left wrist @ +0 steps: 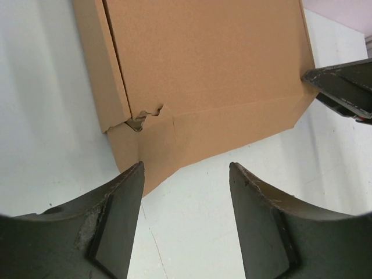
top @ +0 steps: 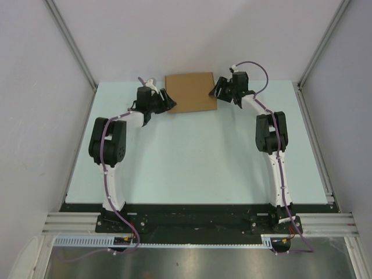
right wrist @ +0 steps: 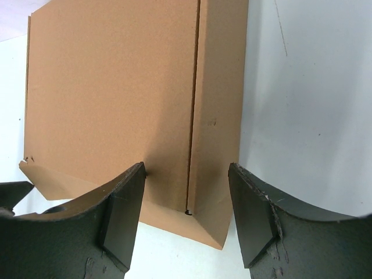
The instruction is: Fold the paper box
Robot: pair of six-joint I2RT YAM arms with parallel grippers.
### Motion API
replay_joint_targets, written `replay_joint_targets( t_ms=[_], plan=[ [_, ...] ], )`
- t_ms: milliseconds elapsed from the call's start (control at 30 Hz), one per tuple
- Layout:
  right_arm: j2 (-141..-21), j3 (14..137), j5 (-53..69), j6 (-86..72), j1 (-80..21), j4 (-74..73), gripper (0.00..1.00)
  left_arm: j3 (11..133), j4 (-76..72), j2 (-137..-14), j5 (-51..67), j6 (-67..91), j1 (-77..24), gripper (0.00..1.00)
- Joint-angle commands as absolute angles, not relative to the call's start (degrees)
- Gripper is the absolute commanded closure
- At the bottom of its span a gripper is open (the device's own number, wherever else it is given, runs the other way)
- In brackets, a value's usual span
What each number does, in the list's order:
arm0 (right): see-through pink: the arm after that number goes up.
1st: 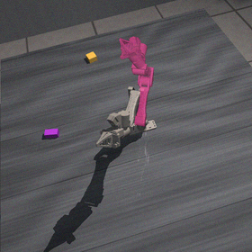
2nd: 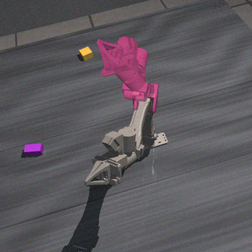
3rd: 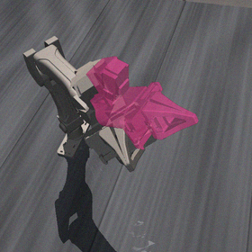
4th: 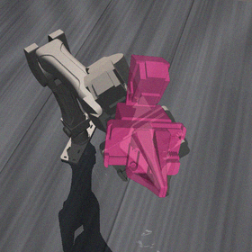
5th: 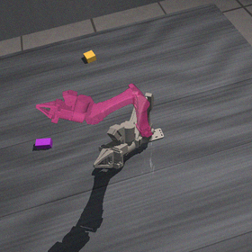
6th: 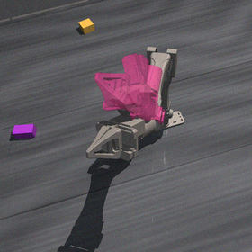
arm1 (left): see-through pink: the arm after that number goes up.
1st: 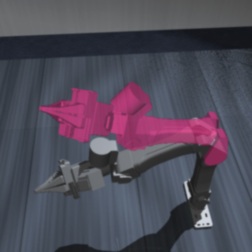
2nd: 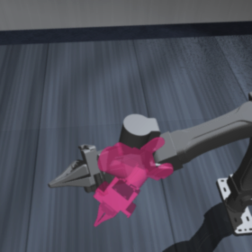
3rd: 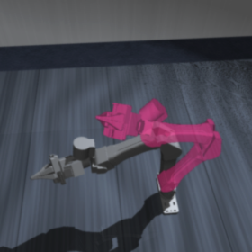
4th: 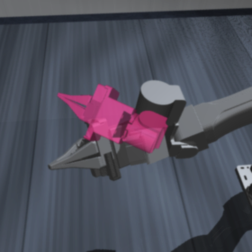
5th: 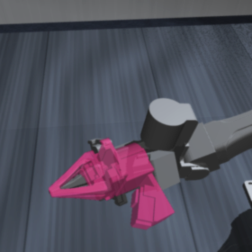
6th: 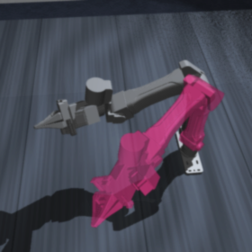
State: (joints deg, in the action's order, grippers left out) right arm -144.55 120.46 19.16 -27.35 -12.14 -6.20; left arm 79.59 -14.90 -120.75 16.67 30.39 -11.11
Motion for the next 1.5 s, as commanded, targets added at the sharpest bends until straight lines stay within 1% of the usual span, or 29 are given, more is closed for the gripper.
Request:
replay_joint_targets(
  t_ms=[0,200,433,533,800,1067,1200,1300,1400,1433,1467],
  plan=[
    [-144.4,120.6,18.6,-26.9,-11.6,-7.0,0.36,76.8,-19.2,-117.4,14.8,29.8,-11.0,0.34],
    [-144.3,120.1,18.7,-26.9,-10.9,-6.9,0.36,76.3,-18.3,-115.2,13.3,28.9,-11.0,0.32],
    [-143.9,119.6,18.9,-27.1,-10.9,-6.4,0.36,78.4,-18.9,-118.9,13.2,29.6,-11.0,0.31],
    [-144.2,119.7,19.0,-27.1,-11.0,-6.4,0.36,81.7,-18.4,-122.4,14.8,30.4,-11.2,0.32],
    [-145.4,121.2,19.0,-27.2,-11.2,-6.8,0.36,88.2,-16.5,-127.3,18.5,32.3,-11.8,0.40],
    [-145.7,121.5,19.1,-27.2,-11.0,-6.9,0.36,88.7,-16.0,-128.3,18.2,32.2,-11.4,0.40],
    [-145.5,121.1,19.0,-27.1,-10.7,-7.0,0.36,84.7,-18.9,-124.8,18.9,33.1,-10.5,0.40],
    [-145.5,120.9,19.1,-27.2,-10.5,-6.9,0.36,83.2,-19.1,-123.8,21.9,33.5,-10.4,0.44],
    [-145.4,120.8,19.2,-27.3,-10.5,-6.9,0.36,82.6,-20.1,-123.2,24.1,34.5,-10.3,0.51],
    [-145.3,120.7,19.2,-27.3,-10.6,-6.7,0.36,81.9,-20.3,-123.0,24.2,34.8,-10.1,0.56],
    [-145.2,120.4,19.2,-27.3,-10.5,-6.6,0.36,81.5,-20.8,-122.6,24.1,34.9,-10.0,0.57]
  ],
)
